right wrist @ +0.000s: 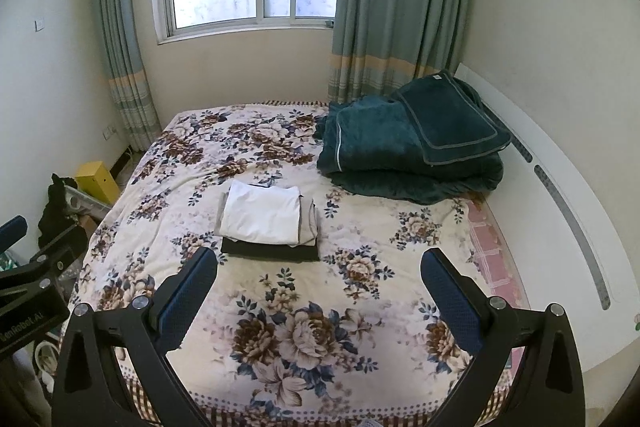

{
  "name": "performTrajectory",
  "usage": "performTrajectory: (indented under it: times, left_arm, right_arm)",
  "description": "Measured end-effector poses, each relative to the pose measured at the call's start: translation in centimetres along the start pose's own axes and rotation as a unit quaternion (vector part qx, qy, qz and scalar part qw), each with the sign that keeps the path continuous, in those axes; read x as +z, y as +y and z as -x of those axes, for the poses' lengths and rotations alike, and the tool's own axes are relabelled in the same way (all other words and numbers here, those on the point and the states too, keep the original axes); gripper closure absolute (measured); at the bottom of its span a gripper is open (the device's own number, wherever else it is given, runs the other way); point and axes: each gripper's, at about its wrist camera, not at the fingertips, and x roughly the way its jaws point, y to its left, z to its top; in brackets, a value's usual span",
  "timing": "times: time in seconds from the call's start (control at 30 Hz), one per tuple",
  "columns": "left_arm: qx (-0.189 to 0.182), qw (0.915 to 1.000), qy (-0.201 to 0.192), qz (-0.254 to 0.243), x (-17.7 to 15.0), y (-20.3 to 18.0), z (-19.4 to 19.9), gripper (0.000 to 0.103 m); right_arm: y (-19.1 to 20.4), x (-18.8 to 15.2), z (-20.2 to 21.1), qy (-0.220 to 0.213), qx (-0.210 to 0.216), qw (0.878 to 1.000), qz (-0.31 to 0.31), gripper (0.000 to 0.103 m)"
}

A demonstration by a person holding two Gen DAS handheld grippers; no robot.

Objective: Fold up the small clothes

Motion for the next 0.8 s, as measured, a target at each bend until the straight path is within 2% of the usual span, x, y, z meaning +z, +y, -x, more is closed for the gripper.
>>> performTrajectory:
  times: [0.8]
  left_arm:
    - [-0.005, 1.0, -0.003, -0.002, 0.6, -0.2, -0.3, 0.0]
  right_arm:
    - [0.3, 1.1, 0.0, -0.003, 0.001, 1.0, 0.003, 0.0]
